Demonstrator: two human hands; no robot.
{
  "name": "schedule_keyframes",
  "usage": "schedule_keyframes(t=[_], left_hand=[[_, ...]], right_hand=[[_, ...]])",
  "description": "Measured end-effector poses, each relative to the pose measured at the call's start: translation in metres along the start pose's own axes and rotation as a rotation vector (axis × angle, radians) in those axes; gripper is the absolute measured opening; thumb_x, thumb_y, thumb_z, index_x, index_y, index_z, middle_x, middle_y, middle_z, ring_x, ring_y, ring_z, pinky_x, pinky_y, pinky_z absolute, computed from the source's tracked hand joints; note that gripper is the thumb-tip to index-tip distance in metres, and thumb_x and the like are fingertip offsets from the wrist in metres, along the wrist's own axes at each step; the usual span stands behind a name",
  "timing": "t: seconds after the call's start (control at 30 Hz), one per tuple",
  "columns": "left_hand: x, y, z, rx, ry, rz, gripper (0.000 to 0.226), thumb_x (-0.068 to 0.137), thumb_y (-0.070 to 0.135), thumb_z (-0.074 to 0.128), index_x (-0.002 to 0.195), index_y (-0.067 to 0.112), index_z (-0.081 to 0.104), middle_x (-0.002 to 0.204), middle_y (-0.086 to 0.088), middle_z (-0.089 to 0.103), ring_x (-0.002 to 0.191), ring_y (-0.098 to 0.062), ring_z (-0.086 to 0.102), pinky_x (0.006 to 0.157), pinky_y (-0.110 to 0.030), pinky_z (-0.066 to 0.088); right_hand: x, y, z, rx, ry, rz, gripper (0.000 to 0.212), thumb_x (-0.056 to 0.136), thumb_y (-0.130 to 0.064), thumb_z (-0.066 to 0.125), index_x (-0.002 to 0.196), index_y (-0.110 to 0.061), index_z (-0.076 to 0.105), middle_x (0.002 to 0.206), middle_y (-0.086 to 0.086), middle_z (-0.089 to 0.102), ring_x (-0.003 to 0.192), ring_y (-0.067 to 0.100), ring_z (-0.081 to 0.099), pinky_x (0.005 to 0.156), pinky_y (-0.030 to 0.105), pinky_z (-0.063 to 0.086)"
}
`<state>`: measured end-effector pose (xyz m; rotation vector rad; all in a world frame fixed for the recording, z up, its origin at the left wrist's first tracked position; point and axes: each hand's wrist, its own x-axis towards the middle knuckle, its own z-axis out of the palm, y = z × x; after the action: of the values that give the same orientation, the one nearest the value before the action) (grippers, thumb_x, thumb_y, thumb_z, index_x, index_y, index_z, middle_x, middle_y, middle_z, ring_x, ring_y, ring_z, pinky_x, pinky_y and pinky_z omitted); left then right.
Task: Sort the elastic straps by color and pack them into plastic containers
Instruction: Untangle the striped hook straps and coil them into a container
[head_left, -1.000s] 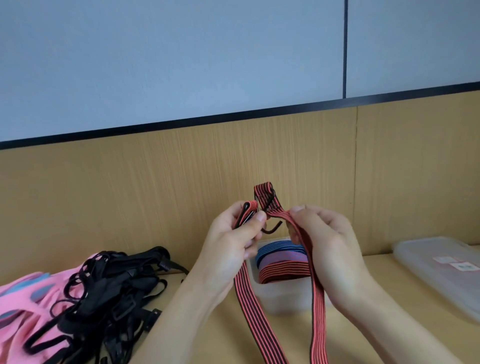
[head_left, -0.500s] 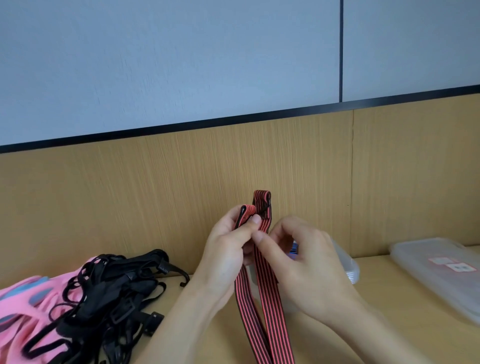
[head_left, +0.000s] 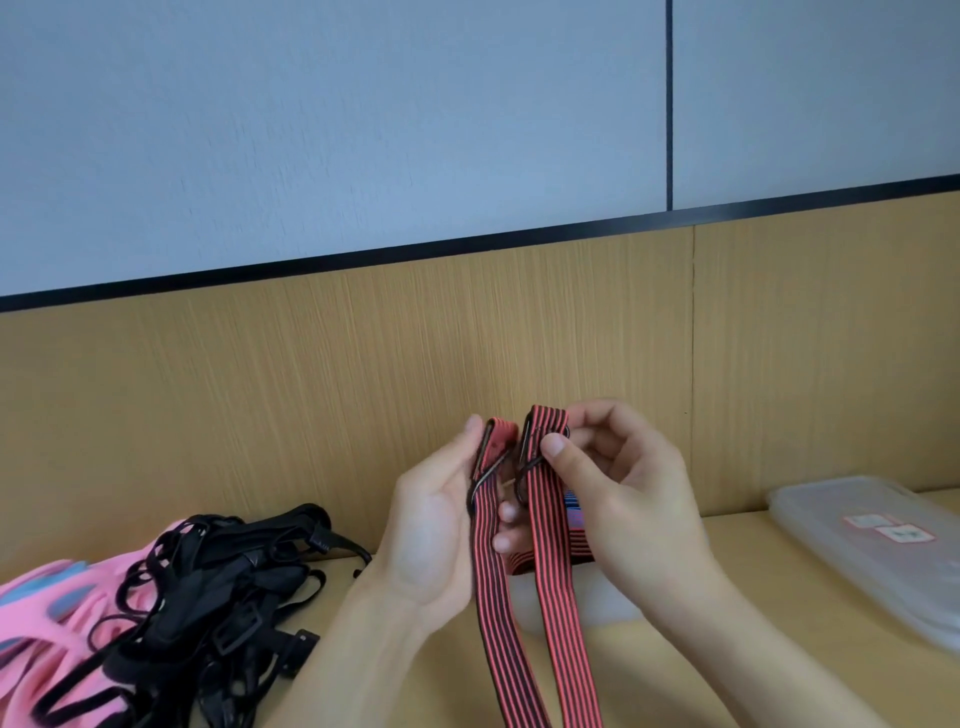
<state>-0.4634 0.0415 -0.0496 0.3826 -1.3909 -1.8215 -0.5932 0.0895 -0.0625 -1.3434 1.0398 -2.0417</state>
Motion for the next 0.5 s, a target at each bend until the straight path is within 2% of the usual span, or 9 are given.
schedule_keyframes(t=[0.07, 0.1, 0.13, 0.2, 0.23, 0.33, 0.43, 0.5], left_hand=[[0.001, -0.002, 0.001, 0.069, 0.001, -0.023, 0.057, 0.100, 0.049, 0.037, 0.110, 0.011, 0.078, 0.101, -0.006, 0.075, 0.077, -0.020, 0.062, 0.064, -0.031, 0.042], [0.002, -0.003, 0.000, 0.067, -0.008, -0.027, 0.059, 0.103, 0.046, 0.032, 0.114, 0.009, 0.076, 0.114, -0.010, 0.075, 0.095, -0.024, 0.069, 0.075, -0.032, 0.048], [0.002, -0.004, 0.001, 0.038, -0.014, -0.022, 0.060, 0.106, 0.044, 0.031, 0.115, 0.004, 0.075, 0.120, -0.014, 0.073, 0.106, -0.026, 0.071, 0.081, -0.034, 0.055], [0.001, -0.005, 0.003, -0.005, 0.021, 0.013, 0.056, 0.105, 0.040, 0.036, 0.107, 0.002, 0.077, 0.114, -0.017, 0.074, 0.100, -0.026, 0.075, 0.073, -0.030, 0.060], [0.001, -0.005, 0.004, 0.004, 0.060, 0.039, 0.052, 0.101, 0.040, 0.041, 0.098, 0.006, 0.080, 0.105, -0.013, 0.077, 0.093, -0.022, 0.076, 0.069, -0.028, 0.060], [0.001, -0.008, 0.007, 0.039, 0.149, 0.095, 0.041, 0.093, 0.042, 0.051, 0.078, 0.012, 0.076, 0.079, -0.005, 0.072, 0.074, -0.014, 0.073, 0.063, -0.025, 0.058], [0.001, -0.008, 0.009, 0.036, 0.161, 0.103, 0.042, 0.099, 0.039, 0.049, 0.074, 0.015, 0.072, 0.073, -0.003, 0.066, 0.068, -0.012, 0.069, 0.062, -0.025, 0.057], [0.000, -0.008, 0.011, 0.020, 0.184, 0.091, 0.048, 0.103, 0.038, 0.046, 0.069, 0.017, 0.072, 0.068, -0.003, 0.063, 0.060, -0.012, 0.065, 0.055, -0.025, 0.055]], right_hand=[[-0.004, 0.000, 0.002, 0.011, -0.034, 0.022, 0.008, 0.092, -0.004, 0.069, 0.091, -0.011, 0.065, 0.069, -0.001, 0.065, 0.067, 0.030, 0.070, 0.051, 0.048, 0.060], [-0.005, 0.001, 0.004, -0.017, -0.039, 0.019, 0.010, 0.091, -0.006, 0.071, 0.088, -0.015, 0.067, 0.071, 0.000, 0.065, 0.071, 0.035, 0.068, 0.053, 0.055, 0.060], [-0.006, 0.002, 0.004, -0.055, -0.034, 0.007, 0.013, 0.090, -0.009, 0.074, 0.085, -0.019, 0.068, 0.072, -0.001, 0.065, 0.073, 0.033, 0.067, 0.057, 0.055, 0.060], [-0.006, 0.006, 0.005, -0.133, -0.028, -0.031, 0.017, 0.087, -0.012, 0.078, 0.081, -0.025, 0.069, 0.077, -0.004, 0.067, 0.073, 0.018, 0.065, 0.064, 0.049, 0.061], [-0.006, 0.007, 0.006, -0.162, -0.031, -0.043, 0.018, 0.086, -0.014, 0.079, 0.081, -0.028, 0.069, 0.082, -0.005, 0.067, 0.076, 0.018, 0.066, 0.070, 0.050, 0.060], [-0.007, 0.009, 0.007, -0.194, -0.013, -0.059, 0.020, 0.085, -0.020, 0.081, 0.080, -0.033, 0.067, 0.093, -0.005, 0.064, 0.087, 0.031, 0.067, 0.084, 0.058, 0.054], [-0.008, 0.010, 0.009, -0.170, -0.010, -0.049, 0.020, 0.084, -0.024, 0.079, 0.078, -0.035, 0.064, 0.096, 0.005, 0.064, 0.089, 0.035, 0.066, 0.082, 0.061, 0.053], [-0.010, 0.012, 0.009, -0.154, -0.031, -0.025, 0.025, 0.087, -0.018, 0.078, 0.077, -0.034, 0.062, 0.097, 0.012, 0.063, 0.079, 0.030, 0.068, 0.070, 0.050, 0.059]])
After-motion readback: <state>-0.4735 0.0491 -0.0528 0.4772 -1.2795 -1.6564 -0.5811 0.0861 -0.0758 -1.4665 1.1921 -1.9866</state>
